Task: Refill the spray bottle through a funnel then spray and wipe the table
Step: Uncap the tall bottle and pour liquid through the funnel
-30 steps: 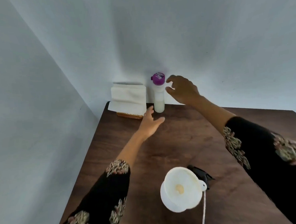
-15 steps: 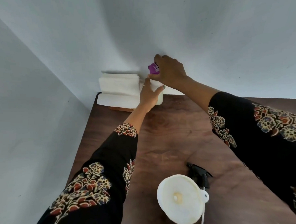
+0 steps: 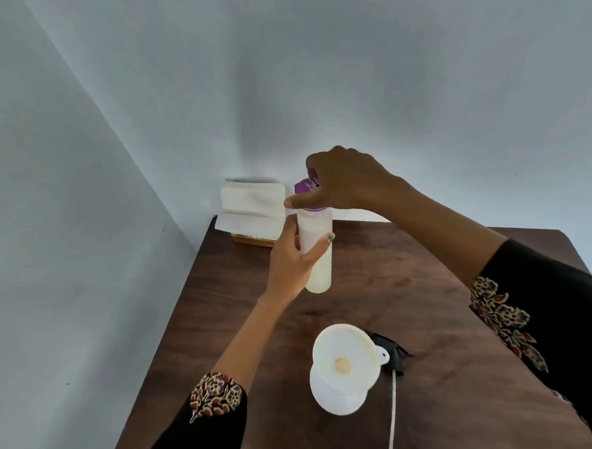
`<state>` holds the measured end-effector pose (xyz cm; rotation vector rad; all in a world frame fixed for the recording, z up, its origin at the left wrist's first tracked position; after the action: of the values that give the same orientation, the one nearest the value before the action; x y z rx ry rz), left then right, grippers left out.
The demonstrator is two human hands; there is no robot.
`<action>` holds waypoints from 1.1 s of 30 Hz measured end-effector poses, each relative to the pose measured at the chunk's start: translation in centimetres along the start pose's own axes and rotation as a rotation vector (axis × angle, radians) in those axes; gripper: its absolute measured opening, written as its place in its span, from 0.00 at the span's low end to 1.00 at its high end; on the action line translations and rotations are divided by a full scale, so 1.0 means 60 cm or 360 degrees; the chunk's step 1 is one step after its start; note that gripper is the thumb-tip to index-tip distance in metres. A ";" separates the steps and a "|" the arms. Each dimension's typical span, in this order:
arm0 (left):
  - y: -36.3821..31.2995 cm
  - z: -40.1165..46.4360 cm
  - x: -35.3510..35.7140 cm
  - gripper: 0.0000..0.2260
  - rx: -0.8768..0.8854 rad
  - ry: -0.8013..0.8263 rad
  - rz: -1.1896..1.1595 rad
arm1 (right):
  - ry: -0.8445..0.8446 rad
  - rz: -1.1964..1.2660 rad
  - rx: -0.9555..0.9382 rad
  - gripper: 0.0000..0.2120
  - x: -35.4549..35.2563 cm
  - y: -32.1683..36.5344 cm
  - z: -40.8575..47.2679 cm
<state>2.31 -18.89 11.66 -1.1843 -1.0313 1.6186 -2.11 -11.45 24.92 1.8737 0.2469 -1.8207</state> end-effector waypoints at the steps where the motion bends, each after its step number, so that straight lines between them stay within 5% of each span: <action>1: -0.016 -0.011 -0.008 0.23 0.0024 0.0007 0.0002 | -0.0030 -0.0018 -0.0026 0.25 -0.014 0.014 -0.016; 6: -0.069 -0.053 -0.030 0.21 0.0141 0.0104 0.0009 | 0.0011 -0.0053 -0.0238 0.23 -0.056 0.068 -0.074; 13: -0.091 -0.103 -0.026 0.19 0.0146 0.0224 -0.0048 | 0.0728 0.0101 -0.0442 0.24 -0.058 0.102 -0.142; 16: -0.099 -0.111 -0.030 0.18 0.0149 0.0226 -0.0052 | 0.0510 -0.0012 -0.0229 0.30 -0.069 0.094 -0.134; 19: -0.105 -0.114 -0.034 0.19 0.0167 0.0207 -0.0027 | 0.0348 -0.0132 -0.0141 0.23 -0.065 0.099 -0.130; 22: -0.107 -0.117 -0.036 0.19 0.0166 0.0216 0.0008 | 0.0542 -0.0079 -0.0344 0.11 -0.056 0.122 -0.148; 24: -0.106 -0.118 -0.039 0.20 0.0155 0.0206 0.0008 | 0.0641 0.0031 -0.0412 0.14 -0.062 0.137 -0.162; 28: -0.108 -0.116 -0.041 0.21 0.0172 0.0192 0.0016 | 0.0307 -0.0273 -0.0140 0.27 -0.073 0.122 -0.140; 33: -0.106 -0.114 -0.040 0.20 0.0188 0.0207 0.0071 | 0.0571 -0.0246 -0.0234 0.15 -0.047 0.125 -0.151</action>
<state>10.40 -18.42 16.86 -1.2229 -0.8210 1.5921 9.13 -12.94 29.11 2.1124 0.6494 -1.5005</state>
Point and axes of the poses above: each hand's wrist, its own z-axis towards the middle knuckle, its own x-axis out of the palm, y = z × x, the point moved 9 cm from there along z, towards the middle knuckle, and after that the axes turned 3 degrees about x, right-handed, at the moved point
